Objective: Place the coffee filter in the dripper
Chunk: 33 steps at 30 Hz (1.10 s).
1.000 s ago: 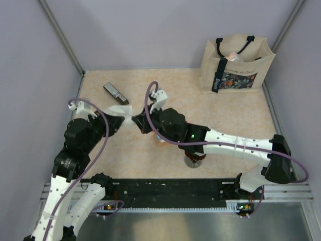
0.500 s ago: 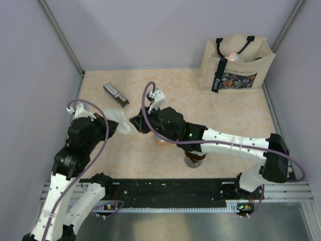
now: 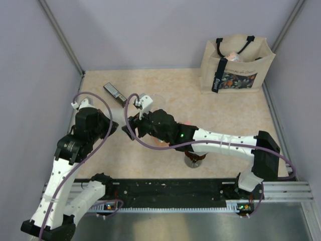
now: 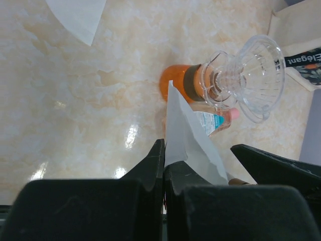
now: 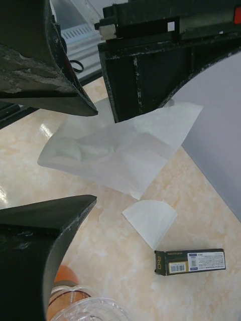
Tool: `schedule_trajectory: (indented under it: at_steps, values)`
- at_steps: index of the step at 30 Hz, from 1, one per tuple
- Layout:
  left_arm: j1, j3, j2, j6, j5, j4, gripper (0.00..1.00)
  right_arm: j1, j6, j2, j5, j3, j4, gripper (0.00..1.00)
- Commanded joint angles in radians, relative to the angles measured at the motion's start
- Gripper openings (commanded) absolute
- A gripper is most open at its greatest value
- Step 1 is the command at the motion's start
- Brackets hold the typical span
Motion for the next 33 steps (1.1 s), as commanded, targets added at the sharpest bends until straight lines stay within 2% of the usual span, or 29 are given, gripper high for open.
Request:
schedule_trajectory:
  at_steps: [1,8,14,18,21,24,29,33]
  values:
    - [0.001,0.05,0.041,-0.02,-0.033,-0.053,0.0,0.013,-0.077,-0.004,0.022,0.04,0.037,0.65]
    - [0.001,0.062,0.058,-0.021,-0.004,-0.05,0.0,0.022,-0.115,0.03,0.011,0.047,0.05,0.68]
    - [0.001,0.059,0.058,-0.026,0.015,-0.05,0.0,0.022,-0.123,0.102,0.097,0.103,0.014,0.68]
    - [0.001,0.061,0.056,-0.017,0.041,-0.049,0.0,0.023,-0.111,0.122,0.201,0.098,0.056,0.66]
    - [0.001,0.064,0.056,-0.015,0.039,-0.058,0.0,0.023,-0.104,0.122,0.284,0.097,0.083,0.63]
    - [0.001,0.067,0.058,-0.008,0.053,-0.056,0.0,0.022,-0.117,0.126,0.289,0.092,0.103,0.6]
    - [0.002,0.074,0.061,0.005,0.071,-0.061,0.0,0.025,-0.135,0.142,0.258,0.104,0.085,0.44]
    - [0.001,0.087,0.059,0.015,0.051,-0.076,0.0,0.025,-0.14,0.134,0.152,0.106,0.071,0.36]
